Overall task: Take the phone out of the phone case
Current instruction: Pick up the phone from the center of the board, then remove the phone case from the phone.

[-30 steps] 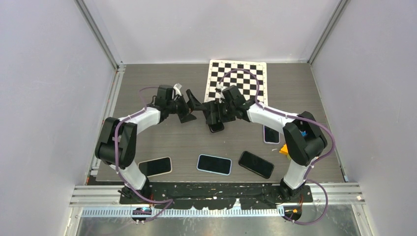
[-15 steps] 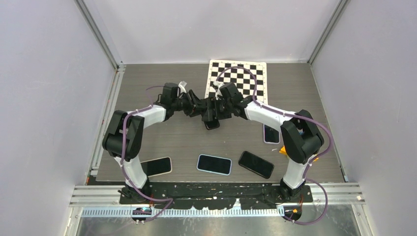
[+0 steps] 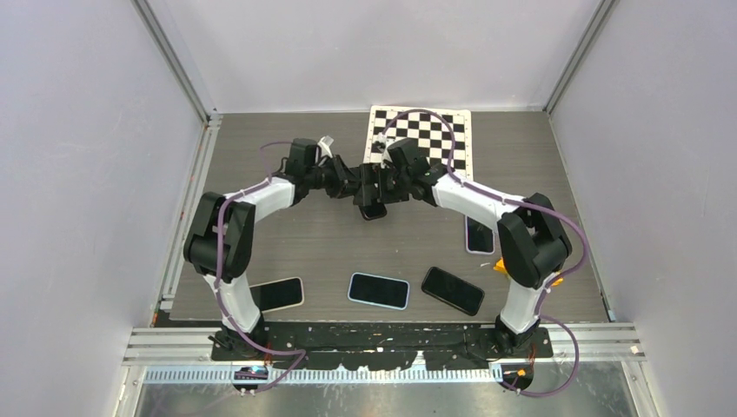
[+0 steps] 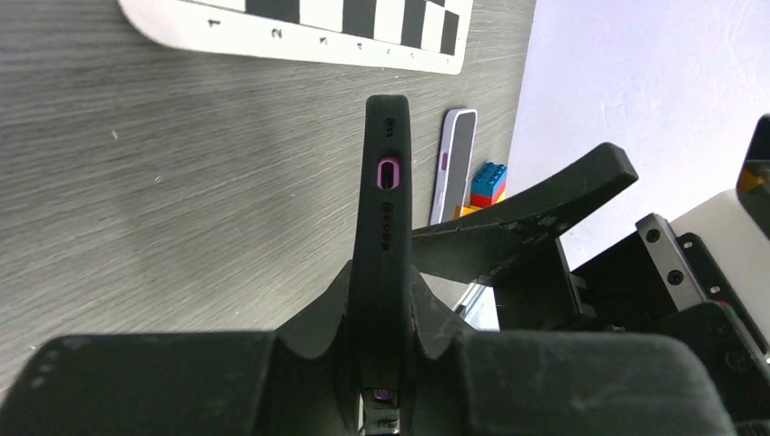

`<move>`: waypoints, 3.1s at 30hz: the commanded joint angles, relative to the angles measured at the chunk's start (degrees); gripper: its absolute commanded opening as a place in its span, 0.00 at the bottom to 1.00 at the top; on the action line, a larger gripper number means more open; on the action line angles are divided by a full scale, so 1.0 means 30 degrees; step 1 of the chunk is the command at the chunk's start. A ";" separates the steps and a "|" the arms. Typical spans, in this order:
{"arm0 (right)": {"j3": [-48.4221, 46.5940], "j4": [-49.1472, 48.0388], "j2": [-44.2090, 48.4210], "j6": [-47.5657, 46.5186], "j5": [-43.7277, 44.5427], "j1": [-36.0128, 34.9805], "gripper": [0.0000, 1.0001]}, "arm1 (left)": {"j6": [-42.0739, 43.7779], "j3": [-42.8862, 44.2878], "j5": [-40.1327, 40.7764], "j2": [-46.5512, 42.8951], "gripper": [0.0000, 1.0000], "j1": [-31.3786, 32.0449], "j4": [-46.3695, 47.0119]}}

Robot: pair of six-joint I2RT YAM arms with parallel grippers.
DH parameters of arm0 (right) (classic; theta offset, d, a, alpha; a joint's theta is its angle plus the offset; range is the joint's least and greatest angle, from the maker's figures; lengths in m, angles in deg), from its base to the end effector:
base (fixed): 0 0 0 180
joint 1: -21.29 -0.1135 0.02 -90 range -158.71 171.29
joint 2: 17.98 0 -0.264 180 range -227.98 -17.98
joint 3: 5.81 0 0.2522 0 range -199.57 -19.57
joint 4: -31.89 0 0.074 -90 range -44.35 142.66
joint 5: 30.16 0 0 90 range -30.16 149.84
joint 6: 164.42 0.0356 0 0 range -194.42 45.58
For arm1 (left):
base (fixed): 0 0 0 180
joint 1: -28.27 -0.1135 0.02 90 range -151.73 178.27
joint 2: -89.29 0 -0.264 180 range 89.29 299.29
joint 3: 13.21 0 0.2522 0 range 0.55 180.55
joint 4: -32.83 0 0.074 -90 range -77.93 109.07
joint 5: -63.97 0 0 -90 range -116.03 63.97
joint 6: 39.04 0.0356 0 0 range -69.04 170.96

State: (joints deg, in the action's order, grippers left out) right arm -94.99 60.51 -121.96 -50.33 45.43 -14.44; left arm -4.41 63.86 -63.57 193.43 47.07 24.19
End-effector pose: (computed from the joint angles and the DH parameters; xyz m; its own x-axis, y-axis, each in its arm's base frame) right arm 0.3247 0.2445 0.2307 -0.8001 -0.0886 -0.5933 -0.4225 0.7852 0.4526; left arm 0.3642 -0.1469 0.1951 -0.9096 -0.3796 -0.1688 -0.0433 0.4907 -0.8702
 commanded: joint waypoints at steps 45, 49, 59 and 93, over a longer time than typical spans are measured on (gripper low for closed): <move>0.1009 -1.8549 0.2628 1.8243 -0.5003 0.2035 0.49 | -1.0050 0.3066 0.3817 -0.7365 0.00 -0.2738 0.0448; 0.1308 -1.8105 0.2658 1.7404 -0.5182 0.1803 0.45 | -1.0058 0.2464 0.3477 -0.7693 0.00 -0.2729 0.1437; 0.2213 -1.7609 0.3638 1.5084 -0.7004 0.1742 0.34 | -1.0649 0.0674 0.3115 -0.9065 0.00 -0.2738 0.1487; 0.0211 -0.7423 0.4847 0.2117 -0.5250 0.0470 0.09 | -1.3700 0.2157 0.0946 -0.9159 0.00 -0.2723 -0.4124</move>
State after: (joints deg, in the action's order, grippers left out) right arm -92.83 35.50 -108.35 -39.73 24.77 -12.91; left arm -44.63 66.11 -54.04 167.77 37.61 7.89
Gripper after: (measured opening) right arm 0.249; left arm 0.155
